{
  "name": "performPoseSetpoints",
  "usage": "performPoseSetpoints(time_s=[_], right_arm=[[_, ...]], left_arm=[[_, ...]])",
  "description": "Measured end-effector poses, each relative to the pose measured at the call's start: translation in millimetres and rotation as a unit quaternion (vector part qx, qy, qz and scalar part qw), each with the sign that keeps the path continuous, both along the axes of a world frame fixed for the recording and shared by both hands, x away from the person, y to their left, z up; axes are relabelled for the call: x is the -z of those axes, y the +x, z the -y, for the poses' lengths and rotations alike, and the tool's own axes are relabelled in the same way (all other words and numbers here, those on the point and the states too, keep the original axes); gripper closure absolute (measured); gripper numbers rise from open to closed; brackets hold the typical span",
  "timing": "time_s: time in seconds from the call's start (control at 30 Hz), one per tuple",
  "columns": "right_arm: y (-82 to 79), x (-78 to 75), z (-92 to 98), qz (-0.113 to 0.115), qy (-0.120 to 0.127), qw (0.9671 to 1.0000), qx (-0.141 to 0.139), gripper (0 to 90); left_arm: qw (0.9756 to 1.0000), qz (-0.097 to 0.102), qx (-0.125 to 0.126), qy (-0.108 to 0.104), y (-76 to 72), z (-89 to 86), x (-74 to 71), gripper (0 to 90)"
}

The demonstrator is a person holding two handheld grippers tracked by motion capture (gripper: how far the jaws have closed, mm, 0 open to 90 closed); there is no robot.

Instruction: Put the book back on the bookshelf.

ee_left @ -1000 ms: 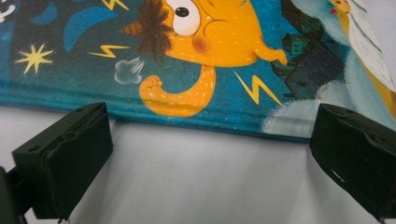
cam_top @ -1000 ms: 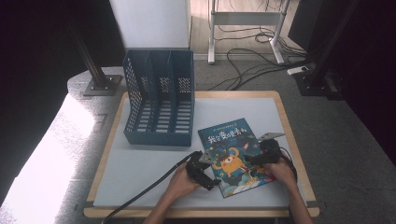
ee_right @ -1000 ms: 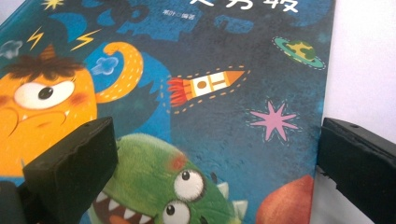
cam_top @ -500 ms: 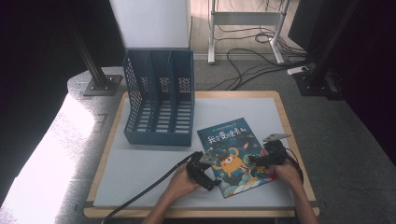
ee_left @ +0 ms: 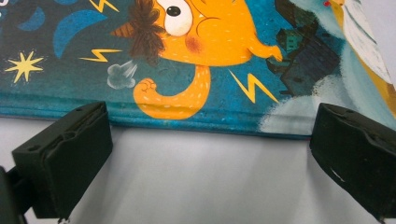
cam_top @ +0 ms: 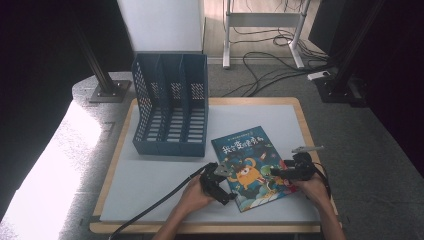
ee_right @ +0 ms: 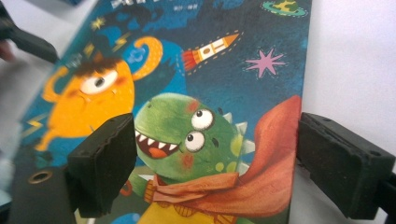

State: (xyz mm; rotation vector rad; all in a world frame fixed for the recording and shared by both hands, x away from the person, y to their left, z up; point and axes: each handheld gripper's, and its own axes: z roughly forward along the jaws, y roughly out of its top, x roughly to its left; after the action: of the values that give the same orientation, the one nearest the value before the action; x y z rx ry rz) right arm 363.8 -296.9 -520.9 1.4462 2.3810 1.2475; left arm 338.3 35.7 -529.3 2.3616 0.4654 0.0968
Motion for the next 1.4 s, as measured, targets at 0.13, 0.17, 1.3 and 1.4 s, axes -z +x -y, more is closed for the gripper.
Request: performPoseSetpoints(time_s=[0.13, 0.17, 1.3, 1.4], right_arm=[[-1.8, -5.7, 1.2, 0.004, 0.007, 1.0, 0.001, 12.8], [-2.9, -7.7, 0.9, 0.005, 0.004, 1.0, 0.0, 12.8], [-35.8, -28.5, 14.6, 0.019, 0.008, 0.9996, -0.021, 17.5], [-38.7, -30.0, 15.2, 0.026, 0.002, 0.9993, -0.026, 18.7]], left_arm=[[1.0, 0.0, 0.0, 0.0, 0.0, 0.0, 0.0, 0.0], [1.0, 0.0, 0.0, 0.0, -0.1, 0.0, 0.0, 0.0], [1.0, -0.006, 0.0, -0.006, 1.1, -1.2, 0.1, 0.0], [1.0, -0.007, 0.0, -0.007, 1.3, -1.4, 0.0, 0.0]])
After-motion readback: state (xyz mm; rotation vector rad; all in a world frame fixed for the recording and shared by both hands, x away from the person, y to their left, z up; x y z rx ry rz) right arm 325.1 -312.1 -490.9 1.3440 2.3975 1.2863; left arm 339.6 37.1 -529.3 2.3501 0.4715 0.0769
